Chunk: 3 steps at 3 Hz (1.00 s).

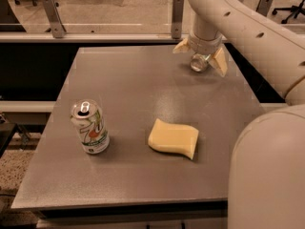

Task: Pick green can

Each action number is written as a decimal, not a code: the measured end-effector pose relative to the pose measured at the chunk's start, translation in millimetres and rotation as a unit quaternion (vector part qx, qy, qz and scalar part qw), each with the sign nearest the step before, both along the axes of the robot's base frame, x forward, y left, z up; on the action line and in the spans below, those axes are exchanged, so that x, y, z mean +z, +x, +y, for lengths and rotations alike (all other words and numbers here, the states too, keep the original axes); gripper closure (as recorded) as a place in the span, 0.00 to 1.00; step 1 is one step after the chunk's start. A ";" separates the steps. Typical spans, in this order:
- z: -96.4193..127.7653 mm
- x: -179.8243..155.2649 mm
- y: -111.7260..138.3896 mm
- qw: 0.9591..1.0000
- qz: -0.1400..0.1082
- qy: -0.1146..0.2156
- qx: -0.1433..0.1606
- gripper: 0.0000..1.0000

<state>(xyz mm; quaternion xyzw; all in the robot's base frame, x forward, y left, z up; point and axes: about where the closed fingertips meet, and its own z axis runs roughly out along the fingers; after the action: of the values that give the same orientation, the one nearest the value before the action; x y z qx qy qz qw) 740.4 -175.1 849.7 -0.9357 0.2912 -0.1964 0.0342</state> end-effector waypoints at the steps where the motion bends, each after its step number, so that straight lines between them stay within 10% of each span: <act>1: -1.0 -6.0 9.5 1.000 -0.008 -0.017 0.006 0.26; 3: -5.4 -4.4 9.3 0.999 -0.021 -0.029 0.003 0.72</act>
Offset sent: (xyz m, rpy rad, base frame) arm 0.0162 -0.0053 -0.0024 -0.0709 -0.0537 0.0131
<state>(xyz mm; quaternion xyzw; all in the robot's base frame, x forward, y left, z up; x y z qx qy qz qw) 749.6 -180.5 845.4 -0.9327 0.2820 -0.2246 0.0141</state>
